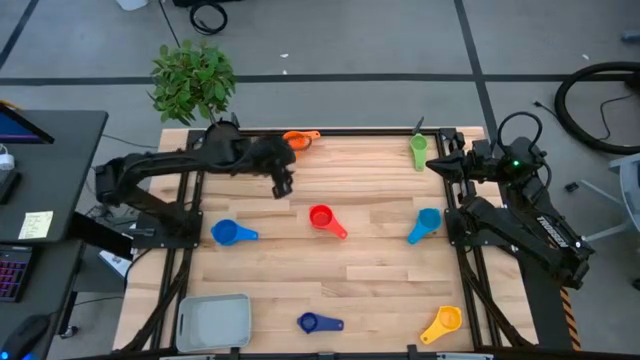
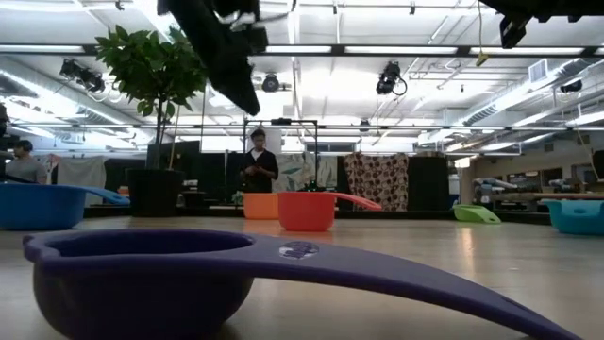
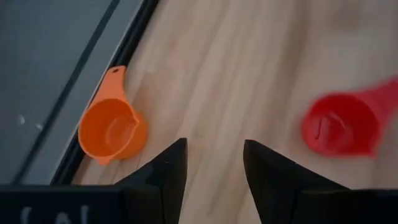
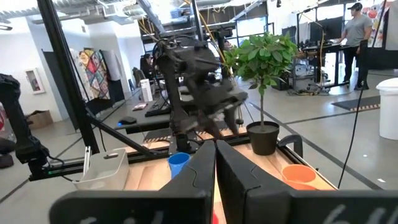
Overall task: Nest measuring cups in basket
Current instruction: Adjust the orange measuring cup
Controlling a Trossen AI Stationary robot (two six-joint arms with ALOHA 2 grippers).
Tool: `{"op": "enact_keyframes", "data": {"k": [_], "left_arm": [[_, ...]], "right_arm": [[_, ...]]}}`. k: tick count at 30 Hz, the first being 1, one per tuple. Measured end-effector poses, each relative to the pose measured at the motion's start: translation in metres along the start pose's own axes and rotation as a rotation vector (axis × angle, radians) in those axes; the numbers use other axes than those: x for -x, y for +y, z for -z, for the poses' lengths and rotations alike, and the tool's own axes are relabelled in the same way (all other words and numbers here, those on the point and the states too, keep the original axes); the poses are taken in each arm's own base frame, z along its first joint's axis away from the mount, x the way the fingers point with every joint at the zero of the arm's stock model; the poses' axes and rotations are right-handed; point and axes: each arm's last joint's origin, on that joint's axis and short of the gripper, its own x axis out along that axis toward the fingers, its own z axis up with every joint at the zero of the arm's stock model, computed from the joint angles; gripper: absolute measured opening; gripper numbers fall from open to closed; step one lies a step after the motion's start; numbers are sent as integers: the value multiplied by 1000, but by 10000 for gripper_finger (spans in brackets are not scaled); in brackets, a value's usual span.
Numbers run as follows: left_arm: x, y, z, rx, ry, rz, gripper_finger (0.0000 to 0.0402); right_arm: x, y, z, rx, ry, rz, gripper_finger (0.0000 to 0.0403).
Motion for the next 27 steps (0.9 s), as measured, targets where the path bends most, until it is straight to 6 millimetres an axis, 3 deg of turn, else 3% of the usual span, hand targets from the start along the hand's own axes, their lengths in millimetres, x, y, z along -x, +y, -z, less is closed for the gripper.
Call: {"op": "enact_keyframes", "data": {"k": [8, 16, 21, 27], "left_arm": [[-25, 41, -6, 140, -26, -39, 162], [-46, 80, -33, 303, 77, -82, 162], [-66, 92, -49, 407, 164, -59, 162], [-90, 93, -57, 504, 194, -16, 162]], "right_arm": [[0, -1, 0, 1, -4, 20, 21], [0, -2, 0, 1, -12, 57, 21], [0, -2, 0, 1, -14, 67, 21], [0, -2, 0, -9, -15, 71, 21]]}}
